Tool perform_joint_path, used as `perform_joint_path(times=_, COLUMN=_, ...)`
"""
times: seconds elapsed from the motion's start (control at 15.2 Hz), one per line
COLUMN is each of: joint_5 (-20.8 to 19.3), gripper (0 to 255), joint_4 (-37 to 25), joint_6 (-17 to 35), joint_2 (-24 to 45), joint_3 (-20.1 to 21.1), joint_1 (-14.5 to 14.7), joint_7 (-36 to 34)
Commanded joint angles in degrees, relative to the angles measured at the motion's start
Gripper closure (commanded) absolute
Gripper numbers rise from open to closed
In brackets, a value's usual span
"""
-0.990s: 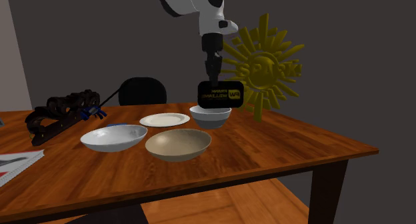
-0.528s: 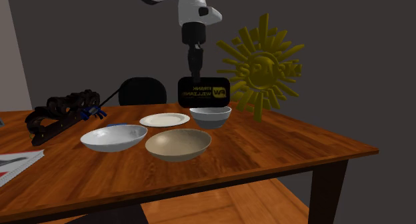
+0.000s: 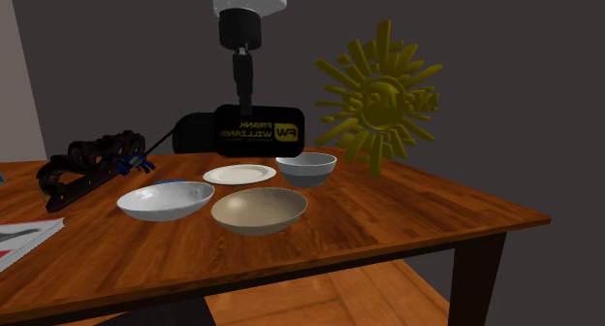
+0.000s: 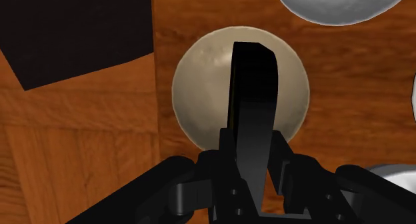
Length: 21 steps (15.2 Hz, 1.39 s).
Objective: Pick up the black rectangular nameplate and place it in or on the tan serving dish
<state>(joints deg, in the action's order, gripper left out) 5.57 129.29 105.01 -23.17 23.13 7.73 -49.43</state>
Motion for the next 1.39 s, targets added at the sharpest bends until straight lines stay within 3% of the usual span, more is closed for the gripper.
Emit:
perform_joint_path(times=0.0, joint_5=0.5, gripper=255, joint_4=1.8, joint_6=0.8, joint_2=-1.0, joint_3=0.2, joint_1=0.4, joint_7=-0.2)
perform_joint_path(times=1.32, joint_5=0.2, gripper=255, joint_4=12.4, joint_6=16.1, joint_2=3.9, joint_3=2.5, joint_1=0.3, joint_7=-1.8)
